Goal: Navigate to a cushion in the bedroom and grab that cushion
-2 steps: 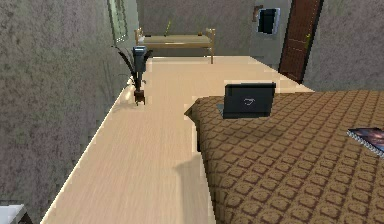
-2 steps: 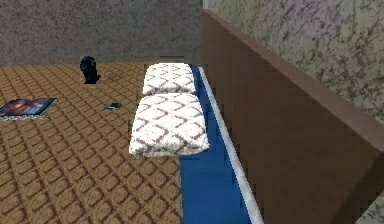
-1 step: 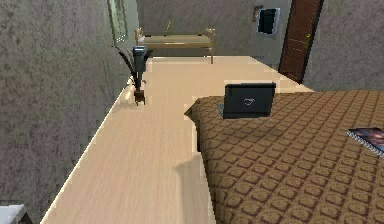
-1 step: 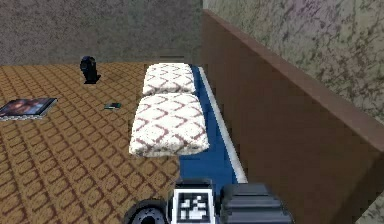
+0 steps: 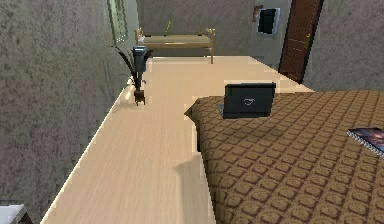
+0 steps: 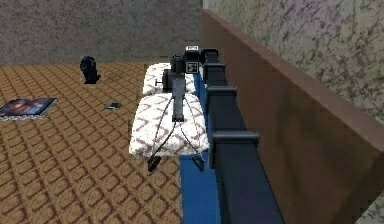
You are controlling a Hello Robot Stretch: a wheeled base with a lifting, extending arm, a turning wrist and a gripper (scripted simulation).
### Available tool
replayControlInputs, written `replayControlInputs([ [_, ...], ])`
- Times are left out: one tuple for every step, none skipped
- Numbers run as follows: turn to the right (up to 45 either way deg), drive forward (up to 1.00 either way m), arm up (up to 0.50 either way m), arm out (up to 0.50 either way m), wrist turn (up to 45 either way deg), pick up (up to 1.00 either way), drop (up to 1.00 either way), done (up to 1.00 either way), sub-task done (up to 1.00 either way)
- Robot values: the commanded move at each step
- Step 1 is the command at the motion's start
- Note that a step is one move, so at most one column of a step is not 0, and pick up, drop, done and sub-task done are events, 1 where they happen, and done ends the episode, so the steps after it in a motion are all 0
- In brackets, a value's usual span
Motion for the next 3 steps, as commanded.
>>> replayControlInputs([
  [0.0,0.00,0.00,0.00,45.0,0.00,0.00,0.00,0.00],
  [0.0,0.00,0.00,0.00,45.0,0.00,0.00,0.00,0.00],
  [0.0,0.00,0.00,0.00,45.0,0.00,0.00,0.00,0.00],
])
